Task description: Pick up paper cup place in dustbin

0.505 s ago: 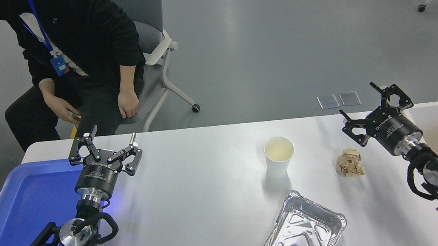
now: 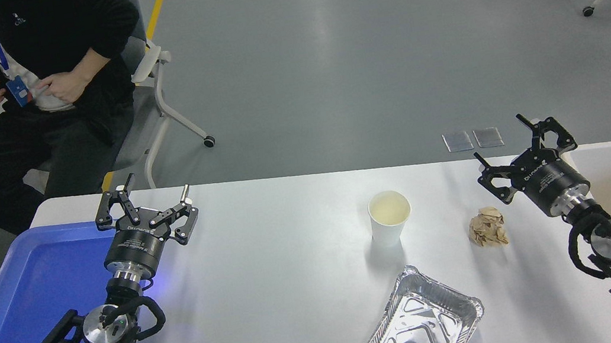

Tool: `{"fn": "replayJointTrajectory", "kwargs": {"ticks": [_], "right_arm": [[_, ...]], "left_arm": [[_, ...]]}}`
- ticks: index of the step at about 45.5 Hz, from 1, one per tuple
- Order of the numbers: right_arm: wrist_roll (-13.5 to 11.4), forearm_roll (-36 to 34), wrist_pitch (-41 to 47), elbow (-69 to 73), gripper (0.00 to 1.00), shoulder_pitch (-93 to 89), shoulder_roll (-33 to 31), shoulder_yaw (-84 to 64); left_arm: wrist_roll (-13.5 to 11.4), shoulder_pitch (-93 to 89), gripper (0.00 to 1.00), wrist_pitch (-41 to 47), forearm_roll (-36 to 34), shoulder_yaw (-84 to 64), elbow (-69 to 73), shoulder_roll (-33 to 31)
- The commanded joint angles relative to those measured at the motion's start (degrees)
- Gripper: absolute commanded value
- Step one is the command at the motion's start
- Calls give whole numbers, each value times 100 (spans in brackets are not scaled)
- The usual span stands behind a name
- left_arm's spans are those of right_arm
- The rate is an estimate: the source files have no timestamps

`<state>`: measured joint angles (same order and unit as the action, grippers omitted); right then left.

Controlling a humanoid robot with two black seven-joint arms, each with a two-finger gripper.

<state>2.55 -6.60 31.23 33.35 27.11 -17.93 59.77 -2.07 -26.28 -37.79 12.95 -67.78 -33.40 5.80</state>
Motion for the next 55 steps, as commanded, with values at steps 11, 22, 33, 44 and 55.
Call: {"fn": "replayJointTrajectory", "kwargs": {"ticks": [11,22,33,44,55], "right_arm": [[-26,211,-29,426,100,13,-342,-114],[-70,826,-161,1314,100,250,-1379,-352],[-325,1573,-266,2000,100,523,-2205,-422],[-413,1609,-257,2290,100,1392,-3199,-1546],[-589,1618,-214,2791,100,2754,-3998,-3031]], "left_arm": [[-4,0,99,0,6,2,0,9],[-4,0,99,0,6,2,0,9],[-4,0,99,0,6,2,0,9],[-4,0,99,0,6,2,0,9],[-4,0,99,0,6,2,0,9]]}}
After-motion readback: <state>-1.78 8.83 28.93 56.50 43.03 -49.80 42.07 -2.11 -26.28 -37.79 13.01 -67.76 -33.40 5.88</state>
